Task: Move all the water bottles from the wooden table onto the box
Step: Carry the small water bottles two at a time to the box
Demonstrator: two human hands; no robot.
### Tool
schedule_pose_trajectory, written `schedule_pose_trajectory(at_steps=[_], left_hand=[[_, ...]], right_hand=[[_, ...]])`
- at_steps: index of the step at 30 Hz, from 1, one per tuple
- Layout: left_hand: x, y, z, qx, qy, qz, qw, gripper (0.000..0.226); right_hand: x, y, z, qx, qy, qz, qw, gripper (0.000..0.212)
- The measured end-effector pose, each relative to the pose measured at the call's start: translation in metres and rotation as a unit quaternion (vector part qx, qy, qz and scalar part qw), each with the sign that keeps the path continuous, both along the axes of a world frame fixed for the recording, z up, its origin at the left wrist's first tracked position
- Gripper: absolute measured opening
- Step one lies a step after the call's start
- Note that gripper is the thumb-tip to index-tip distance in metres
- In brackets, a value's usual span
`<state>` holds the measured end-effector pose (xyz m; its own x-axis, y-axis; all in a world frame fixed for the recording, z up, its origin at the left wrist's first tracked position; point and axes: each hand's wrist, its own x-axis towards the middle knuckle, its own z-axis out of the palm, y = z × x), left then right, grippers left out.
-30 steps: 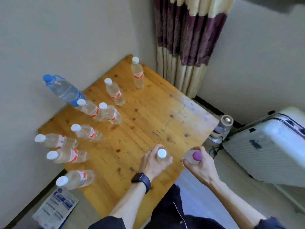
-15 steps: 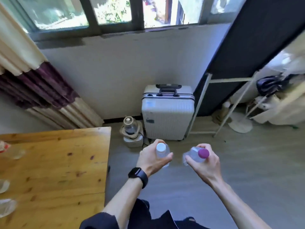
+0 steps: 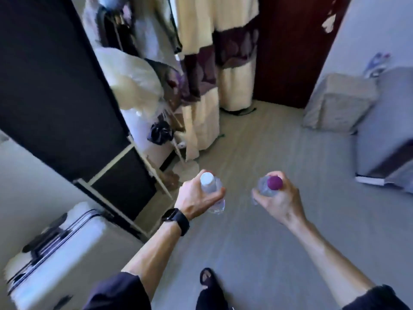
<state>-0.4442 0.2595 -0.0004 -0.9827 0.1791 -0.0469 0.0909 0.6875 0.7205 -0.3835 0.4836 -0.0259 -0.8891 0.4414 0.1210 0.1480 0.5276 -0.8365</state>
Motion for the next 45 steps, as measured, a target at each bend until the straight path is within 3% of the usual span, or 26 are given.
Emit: schedule_pose_trajectory(at_steps=[7, 13, 19, 26, 37, 45], left_hand=[[-0.103, 0.172, 0.011, 0.018, -0.018, -0.153, 0.988, 0.038], [-0.185, 0.307, 0.015, 0.019, -0.03, -0.254, 0.967, 0.047], [-0.256, 0.438, 0.01, 0.009, -0.028, -0.317, 0.948, 0.042], [-0.314, 0.582, -0.008, 0.003, -0.043, -0.337, 0.94, 0.041], [-0.412, 0.766, -0.017, 0.006, -0.069, -0.275, 0.959, 0.025], [-0.533, 0.894, -0.035, -0.017, -0.073, -0.28, 0.957, 0.037]], right_hand=[[-0.03, 0.155, 0.021, 0.026, 0.019, -0.158, 0.987, 0.044], [-0.076, 0.265, 0.026, 0.014, -0.02, -0.238, 0.971, 0.039], [-0.106, 0.362, 0.025, -0.003, -0.029, -0.31, 0.95, 0.037], [-0.156, 0.504, 0.006, -0.009, -0.044, -0.333, 0.942, 0.037], [-0.255, 0.704, 0.004, -0.02, -0.062, -0.289, 0.955, 0.04], [-0.374, 0.827, -0.002, -0.026, -0.054, -0.292, 0.955, 0.038]])
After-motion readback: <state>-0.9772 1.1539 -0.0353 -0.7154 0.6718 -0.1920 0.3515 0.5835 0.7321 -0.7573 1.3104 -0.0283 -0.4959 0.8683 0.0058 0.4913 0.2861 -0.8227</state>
